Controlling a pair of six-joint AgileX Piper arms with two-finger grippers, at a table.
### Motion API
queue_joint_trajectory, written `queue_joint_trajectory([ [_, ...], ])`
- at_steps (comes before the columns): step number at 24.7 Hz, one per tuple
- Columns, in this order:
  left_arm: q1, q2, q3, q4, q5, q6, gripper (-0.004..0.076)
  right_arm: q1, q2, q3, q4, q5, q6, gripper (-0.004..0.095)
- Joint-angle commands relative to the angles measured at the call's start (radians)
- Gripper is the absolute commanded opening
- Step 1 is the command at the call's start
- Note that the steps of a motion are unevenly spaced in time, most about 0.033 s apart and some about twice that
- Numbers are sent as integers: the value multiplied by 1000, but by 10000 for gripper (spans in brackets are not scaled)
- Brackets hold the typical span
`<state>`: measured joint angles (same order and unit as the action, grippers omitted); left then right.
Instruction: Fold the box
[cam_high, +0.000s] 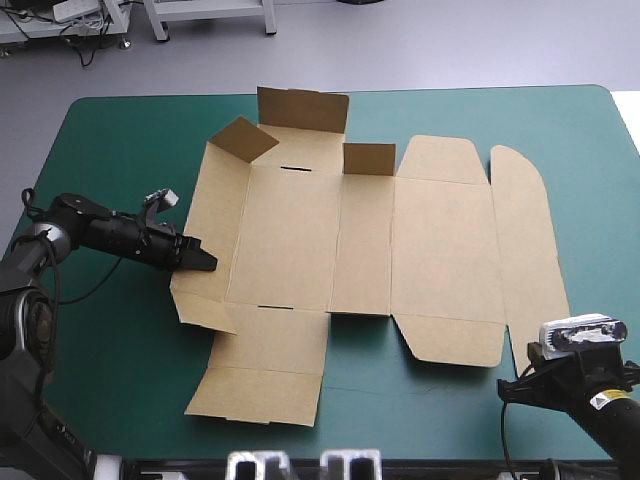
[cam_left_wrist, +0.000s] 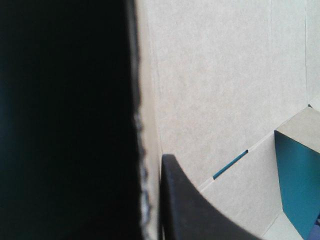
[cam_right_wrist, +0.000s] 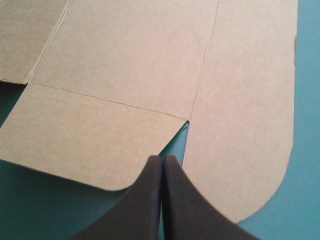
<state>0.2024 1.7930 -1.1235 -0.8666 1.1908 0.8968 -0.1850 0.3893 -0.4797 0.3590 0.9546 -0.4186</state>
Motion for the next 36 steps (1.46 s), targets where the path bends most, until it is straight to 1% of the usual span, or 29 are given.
queue_joint_trajectory([
  [1, -41, -44, -77, -57, 106, 36, -9, -1, 16, -35, 25, -52, -8, -19],
  [3, -66, -59, -122, -57, 106, 60, -9, -1, 16, -35, 27, -52, -8, -19],
  [9, -150, -128, -240, -53, 106, 248, -9, -1, 16, -39, 80, -55, -17, -19],
  [11, -172, -144, -301, -30, 102, 230, -9, -1, 16, -53, 90, -57, -31, -18],
  [12, -194, -150, -387, 16, 101, 157, -9, -1, 16, -72, 92, -62, -31, -19],
  [15, -227, -156, -522, 93, 101, 51, -9, -1, 16, -103, 94, -67, -31, -19],
  [18, -275, -166, -667, 166, 101, 5, -9, -1, 16, -156, 99, -84, -31, -19],
  [19, -315, -167, -738, 225, 101, -12, -9, -1, 16, -181, 110, -98, -20, -18],
  [20, -338, -167, -767, 255, 101, -12, -9, -1, 16, -196, 115, -100, -15, -19],
  [22, -436, -167, -843, 409, 91, -10, -9, -1, 35, -254, 138, -90, -12, -18],
  [24, -478, -171, -861, 479, 89, -5, -9, -1, 57, -288, 138, -79, -5, -19],
  [27, -603, -191, -866, 609, 75, 20, -9, -1, 118, -366, 138, -75, 6, -19],
  [31, -776, -218, -863, 838, 7, 20, -9, -1, 241, -520, 138, -69, 11, -19],
  [34, -828, -218, -860, 894, -28, 26, -9, -1, 302, -604, 138, -64, 13, -19],
  [36, -848, -218, -848, 894, -48, 56, -9, -1, 344, -651, 138, -56, 13, -19],
])
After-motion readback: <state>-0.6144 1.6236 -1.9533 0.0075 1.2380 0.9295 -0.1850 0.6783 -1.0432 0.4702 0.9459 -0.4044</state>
